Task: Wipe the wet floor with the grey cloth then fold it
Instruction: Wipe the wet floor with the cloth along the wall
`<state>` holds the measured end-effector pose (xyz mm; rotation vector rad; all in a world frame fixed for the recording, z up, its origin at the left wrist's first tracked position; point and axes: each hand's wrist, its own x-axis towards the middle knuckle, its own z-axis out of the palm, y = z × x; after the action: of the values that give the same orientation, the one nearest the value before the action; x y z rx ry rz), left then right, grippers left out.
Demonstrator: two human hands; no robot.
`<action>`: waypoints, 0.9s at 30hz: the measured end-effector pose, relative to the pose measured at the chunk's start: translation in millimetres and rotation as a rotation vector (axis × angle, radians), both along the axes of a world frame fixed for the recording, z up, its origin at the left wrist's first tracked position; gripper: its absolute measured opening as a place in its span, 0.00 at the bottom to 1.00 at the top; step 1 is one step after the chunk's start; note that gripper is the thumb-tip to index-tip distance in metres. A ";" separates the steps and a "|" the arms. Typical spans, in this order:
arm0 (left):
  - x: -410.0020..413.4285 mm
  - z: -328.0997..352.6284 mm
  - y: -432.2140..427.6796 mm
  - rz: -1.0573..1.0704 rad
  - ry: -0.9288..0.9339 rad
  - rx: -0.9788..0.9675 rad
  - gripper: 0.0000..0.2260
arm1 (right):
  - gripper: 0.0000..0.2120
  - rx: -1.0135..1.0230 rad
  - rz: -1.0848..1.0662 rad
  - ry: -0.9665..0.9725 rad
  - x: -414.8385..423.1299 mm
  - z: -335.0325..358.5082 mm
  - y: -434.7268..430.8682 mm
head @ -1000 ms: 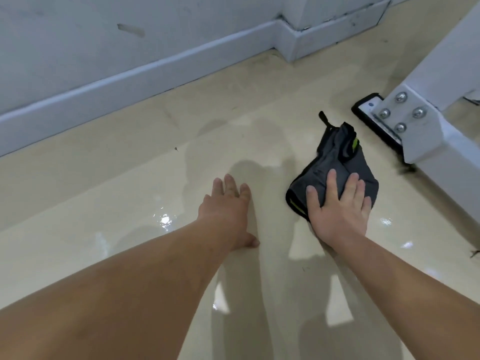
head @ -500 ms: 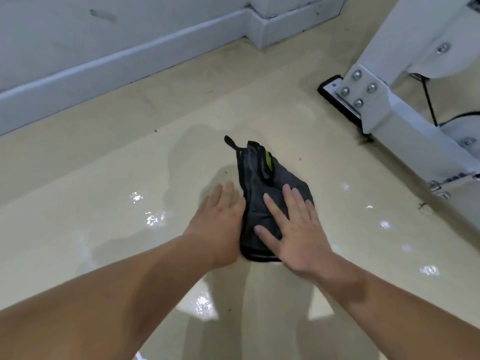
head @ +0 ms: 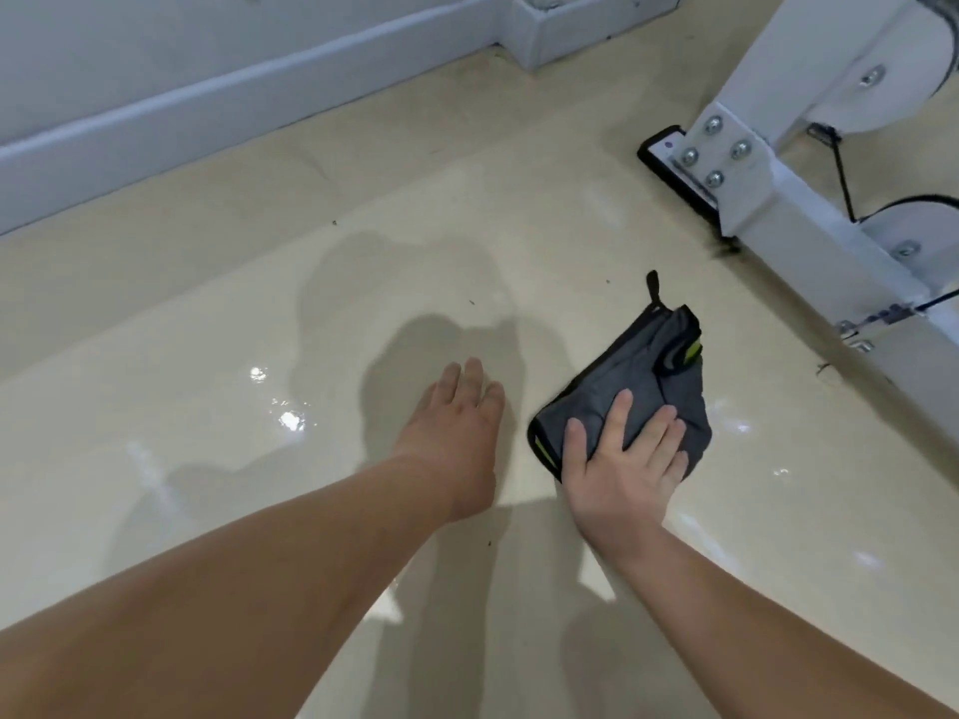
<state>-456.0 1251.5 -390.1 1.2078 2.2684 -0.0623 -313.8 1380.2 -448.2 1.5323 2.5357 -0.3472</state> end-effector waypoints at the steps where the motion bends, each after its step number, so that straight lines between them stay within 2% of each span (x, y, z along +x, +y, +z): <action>1: -3.8 -0.5 -19.0 0.017 -0.007 0.000 0.39 | 0.38 0.010 0.037 0.004 -3.4 -4.0 -22.8; 7: -16.9 10.3 -128.5 0.114 0.005 0.081 0.37 | 0.36 0.072 0.219 0.046 -31.9 -12.7 -117.1; 11: -21.0 6.6 -227.7 0.166 0.065 0.067 0.35 | 0.36 0.093 0.461 0.009 -51.2 -6.0 -207.7; 15: -3.5 -9.2 -312.3 0.202 0.078 0.051 0.37 | 0.36 0.026 0.685 -0.044 -37.5 1.3 -293.0; 20: 24.4 -6.4 -356.8 0.021 0.083 0.009 0.41 | 0.37 -0.142 0.897 -0.255 17.8 24.0 -334.5; 22: 20.9 -0.4 -356.2 -0.018 0.075 0.007 0.42 | 0.35 -0.184 0.931 -0.408 26.4 41.9 -333.8; 24: 20.5 6.0 -346.4 -0.035 0.081 -0.006 0.37 | 0.37 -0.267 0.897 -0.550 27.7 65.2 -329.9; 27: 29.3 19.1 -329.1 -0.035 0.127 -0.060 0.29 | 0.43 -0.440 0.708 -0.551 22.0 122.0 -327.0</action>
<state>-426.7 922.4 -371.0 1.2443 2.3364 -0.2242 -291.8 1053.2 -326.2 0.4363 2.1656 -0.2941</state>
